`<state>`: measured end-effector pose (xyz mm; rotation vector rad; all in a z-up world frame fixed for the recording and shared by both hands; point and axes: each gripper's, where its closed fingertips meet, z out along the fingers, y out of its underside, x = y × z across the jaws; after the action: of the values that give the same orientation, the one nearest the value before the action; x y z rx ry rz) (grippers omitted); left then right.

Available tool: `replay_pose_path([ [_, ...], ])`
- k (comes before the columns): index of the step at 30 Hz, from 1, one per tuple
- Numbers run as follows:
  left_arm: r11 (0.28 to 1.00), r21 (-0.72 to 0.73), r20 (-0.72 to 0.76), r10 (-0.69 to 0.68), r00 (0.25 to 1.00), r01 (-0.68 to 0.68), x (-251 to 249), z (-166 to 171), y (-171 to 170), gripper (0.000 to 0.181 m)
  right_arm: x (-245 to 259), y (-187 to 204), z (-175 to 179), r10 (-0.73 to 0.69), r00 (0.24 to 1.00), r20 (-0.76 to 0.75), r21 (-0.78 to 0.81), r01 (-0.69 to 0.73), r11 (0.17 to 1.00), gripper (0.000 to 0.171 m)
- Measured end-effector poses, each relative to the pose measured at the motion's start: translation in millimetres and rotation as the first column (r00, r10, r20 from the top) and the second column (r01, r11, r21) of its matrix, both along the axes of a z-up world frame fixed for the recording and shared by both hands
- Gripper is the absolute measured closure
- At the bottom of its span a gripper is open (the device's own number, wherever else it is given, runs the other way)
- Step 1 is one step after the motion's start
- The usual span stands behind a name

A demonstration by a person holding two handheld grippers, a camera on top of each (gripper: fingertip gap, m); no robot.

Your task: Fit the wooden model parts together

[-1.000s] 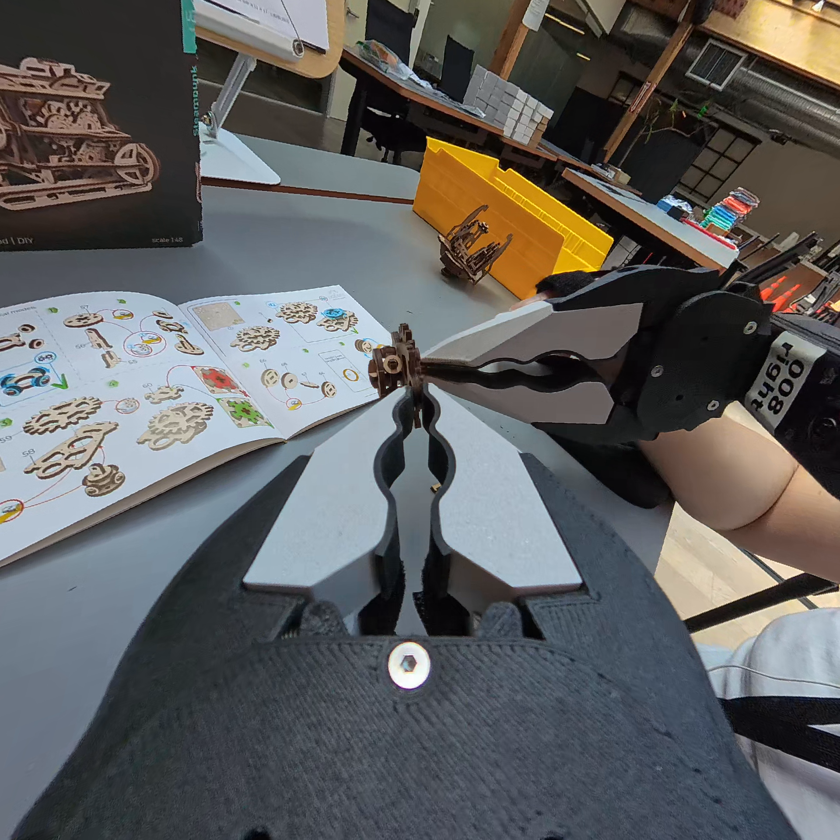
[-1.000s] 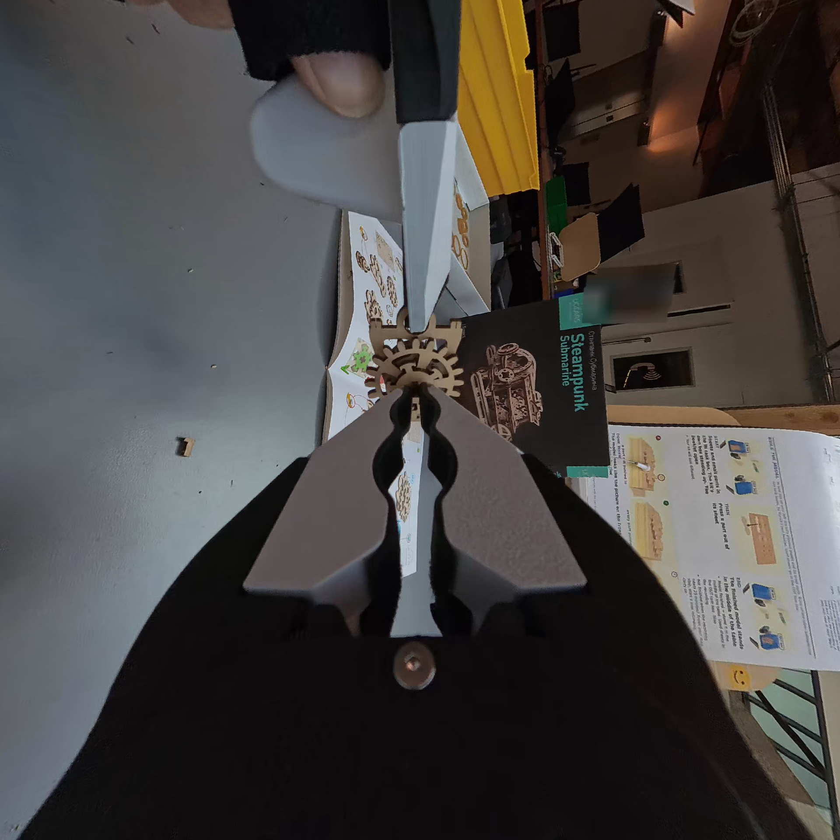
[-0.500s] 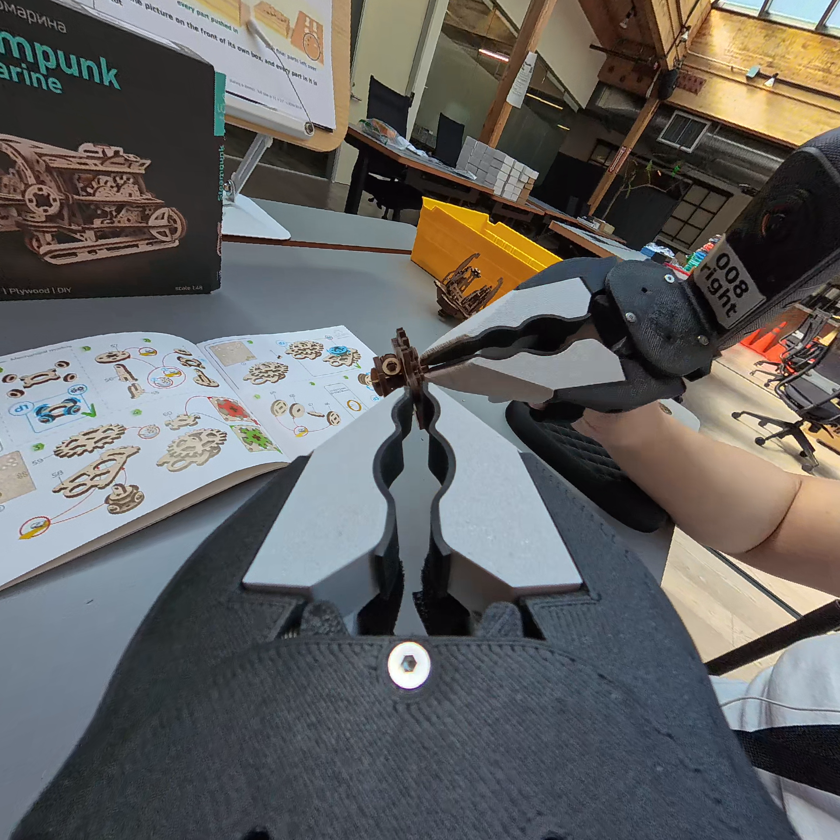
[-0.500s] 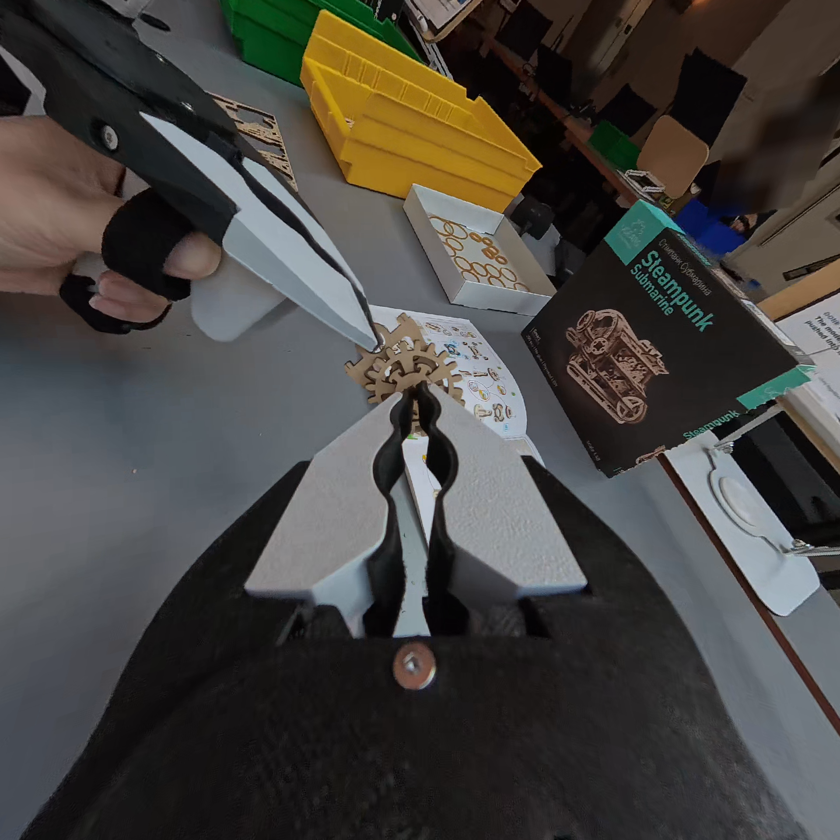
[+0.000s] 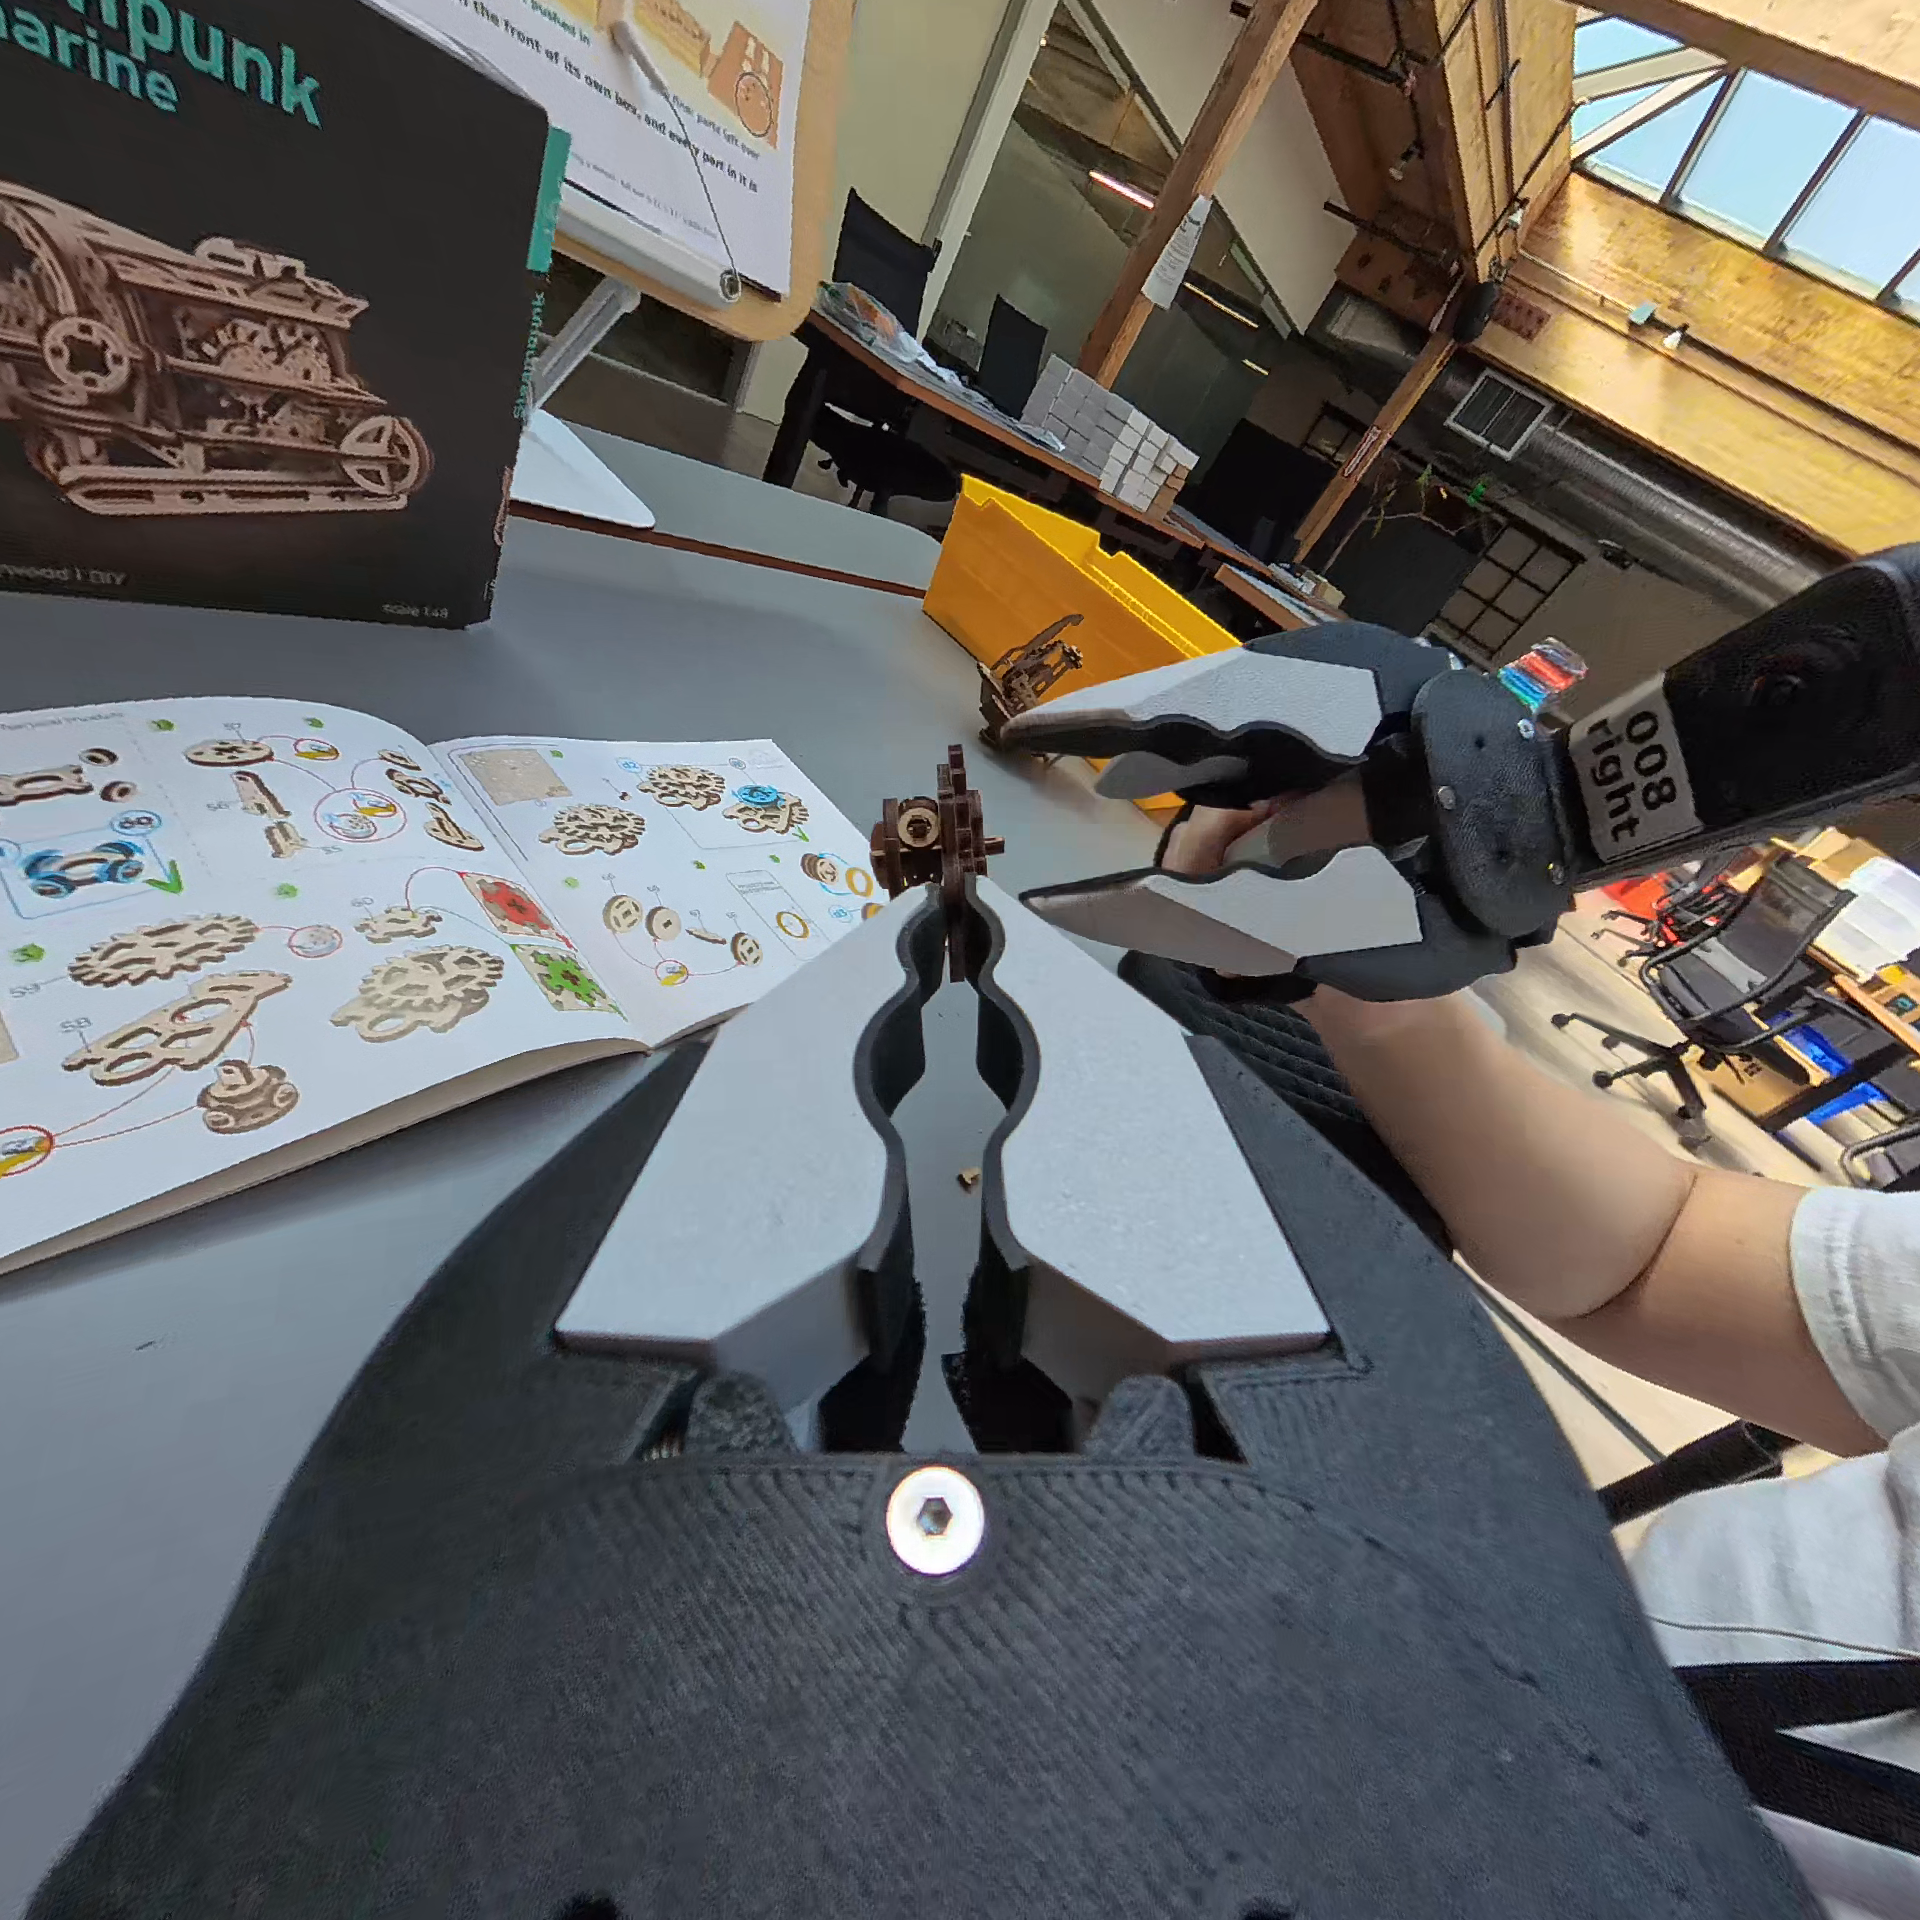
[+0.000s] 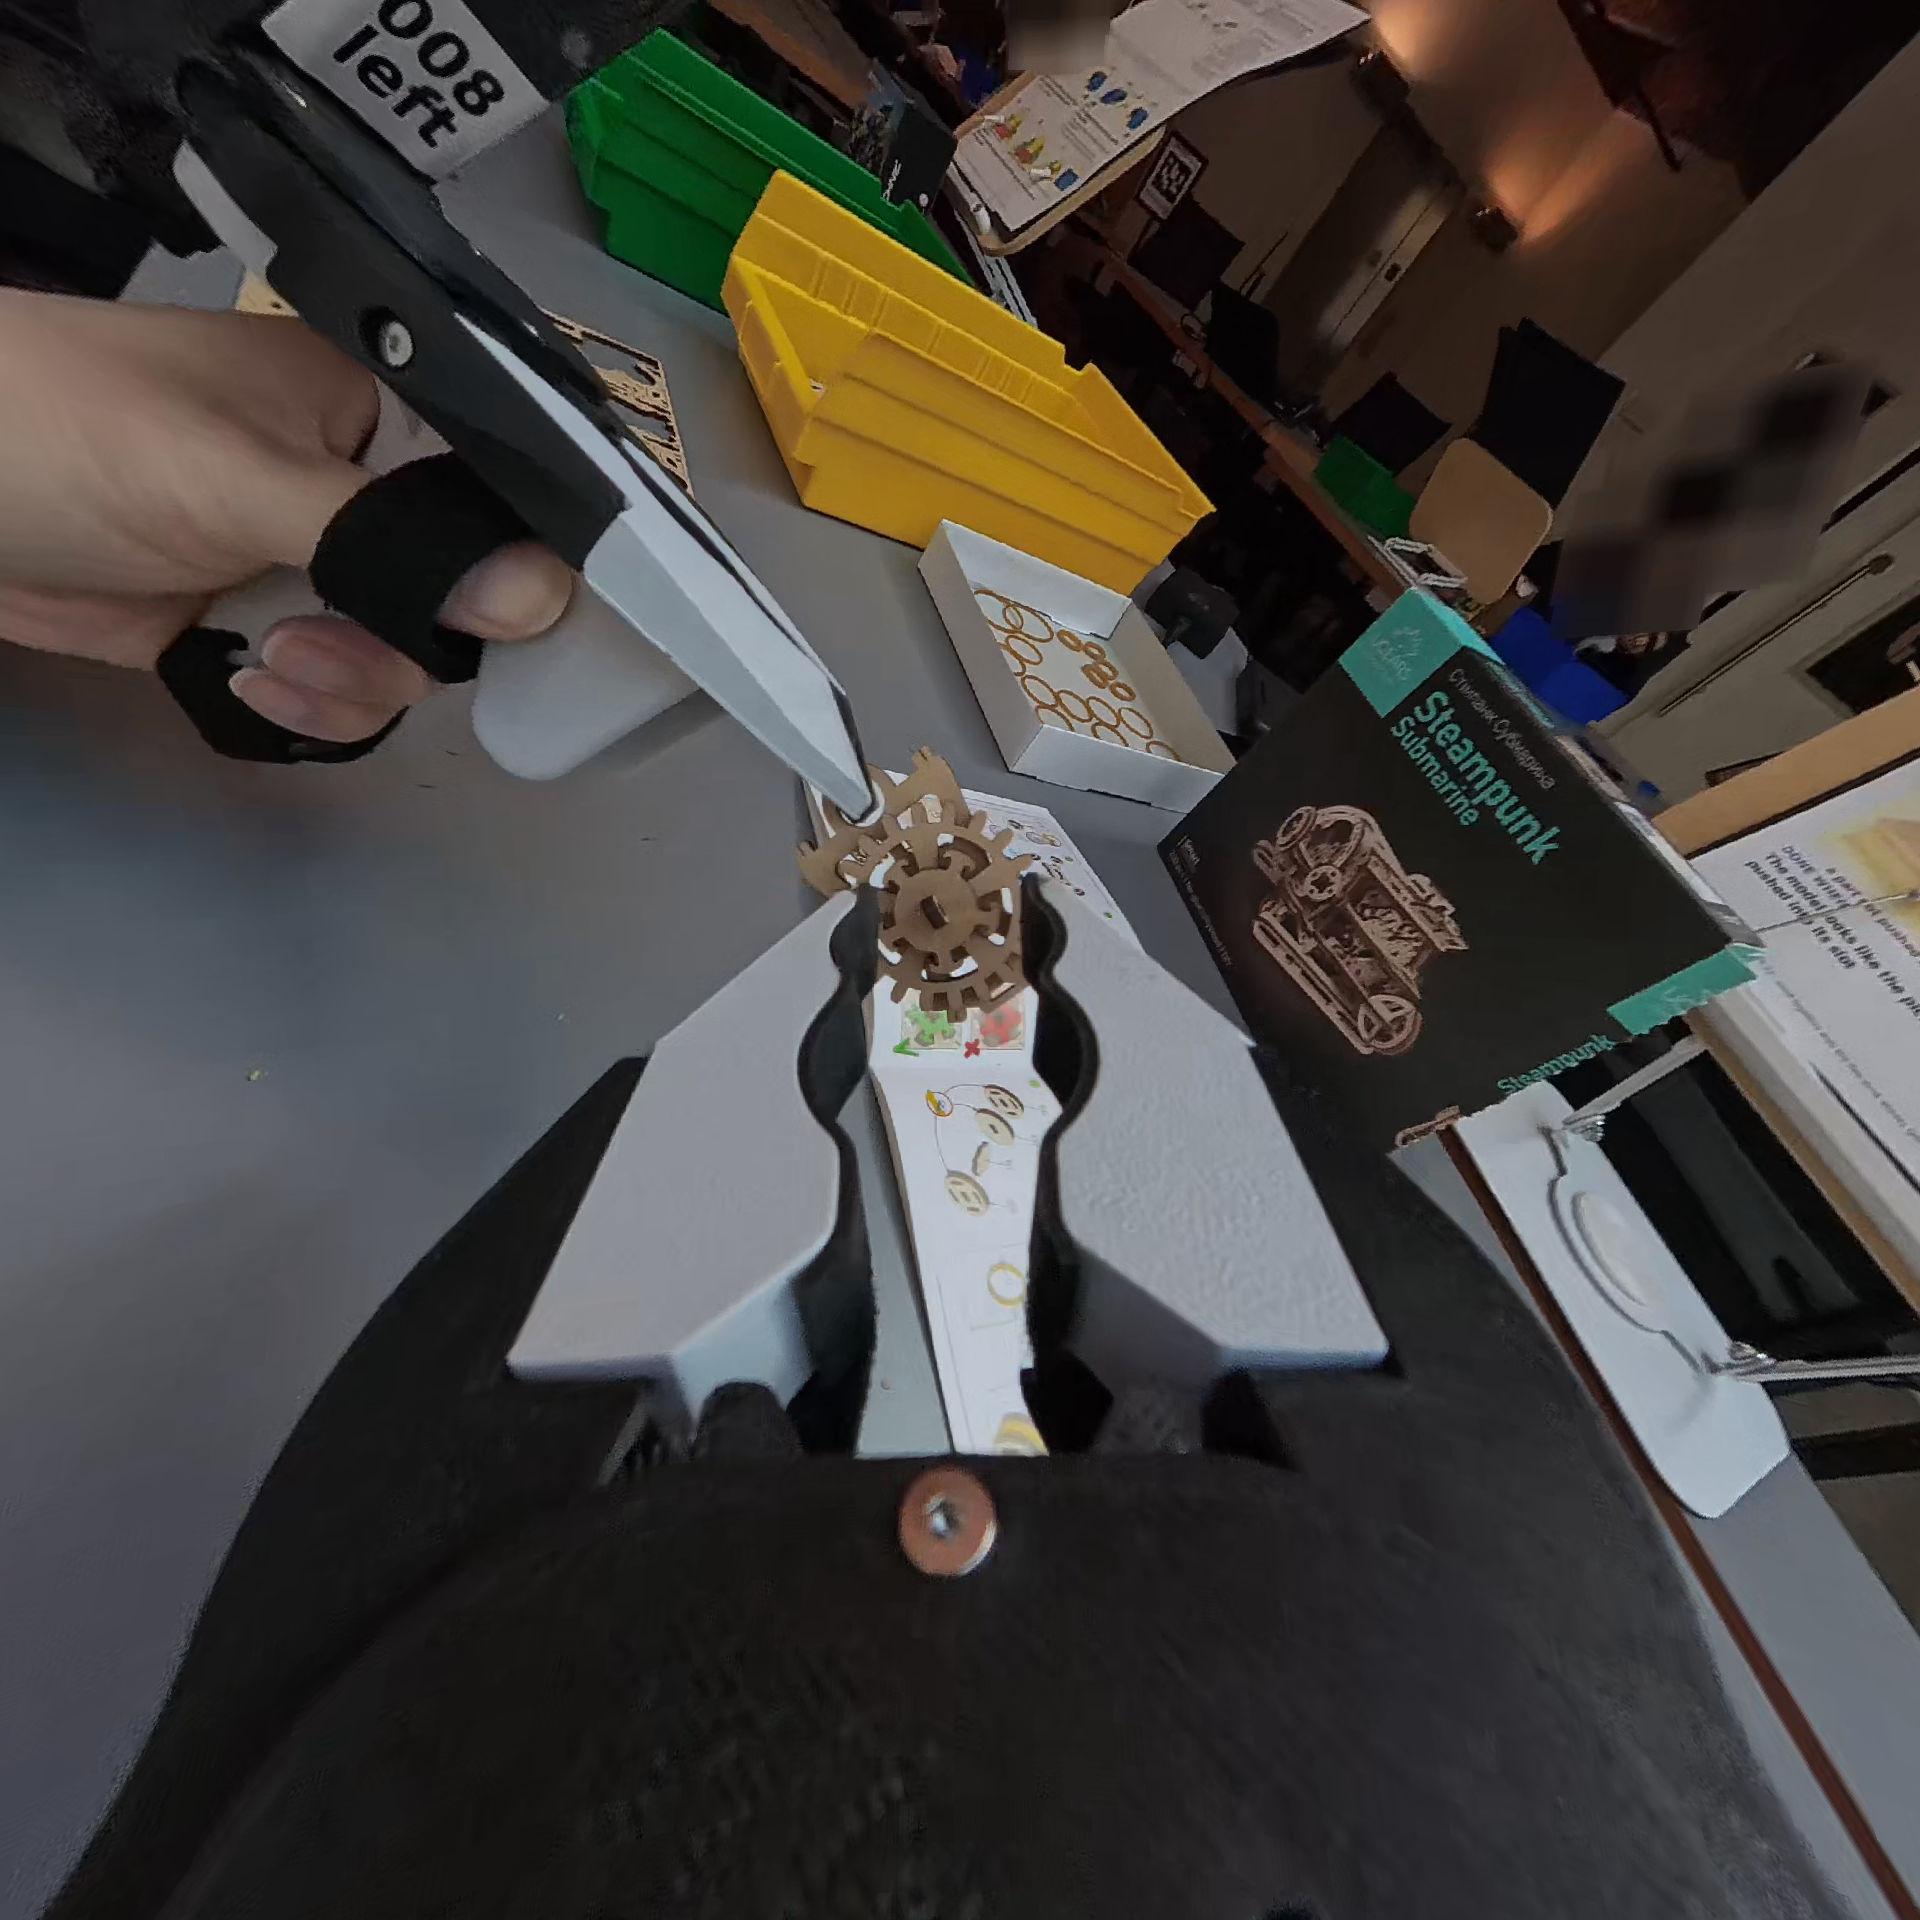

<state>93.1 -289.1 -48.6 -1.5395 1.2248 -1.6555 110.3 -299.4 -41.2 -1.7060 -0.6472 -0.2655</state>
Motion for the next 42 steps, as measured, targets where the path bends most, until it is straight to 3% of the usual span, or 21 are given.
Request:
replay_pose_path([
  [5, 0.983, -0.158, 0.002, -0.093, 0.996, 0.092, -3, -3, -5, 0.181, 0, -5, -12, 0.038, 0.947, 0.318, 0.016, -0.045, 0.999, 0.118],
  [10, 0.953, -0.245, 0.011, -0.183, 0.983, 0.18, -5, -4, -15, 0.181, -10, -10, -17, 0.134, 0.974, 0.185, -0.051, -0.127, 0.991, 0.119],
  [16, 0.932, -0.293, 0.037, -0.21, 0.977, 0.212, -6, -3, -16, 0.181, -7, -12, -15, 0.137, 0.979, 0.15, -0.052, -0.13, 0.99, 0.128],
  [27, 0.958, -0.24, 0.061, -0.148, 0.987, 0.158, -10, 4, -8, 0.181, -9, -3, -9, 0.057, 0.996, -0.074, -0.064, -0.061, 0.996, 0.128],
  [33, 0.966, -0.219, 0.06, -0.131, 0.99, 0.141, -10, 5, -7, 0.18, -8, 2, -15, -0.012, 0.993, -0.113, -0.097, 0.001, 0.995, 0.128],
  [37, 0.955, -0.245, 0.062, -0.156, 0.986, 0.167, -13, 5, -6, 0.181, -11, 1, -14, 0.043, 0.998, -0.05, -0.074, -0.047, 0.996, 0.128],
  [40, 0.937, -0.272, 0.061, -0.212, 0.975, 0.221, -15, 5, -11, 0.181, -17, -7, -7, 0.125, 0.992, -0.002, -0.034, -0.125, 0.992, 0.111],
  [42, 0.934, -0.26, 0.048, -0.239, 0.97, 0.244, -15, 3, -16, 0.181, -21, -12, -9, 0.172, 0.981, 0.091, -0.026, -0.17, 0.985, 0.112],
])
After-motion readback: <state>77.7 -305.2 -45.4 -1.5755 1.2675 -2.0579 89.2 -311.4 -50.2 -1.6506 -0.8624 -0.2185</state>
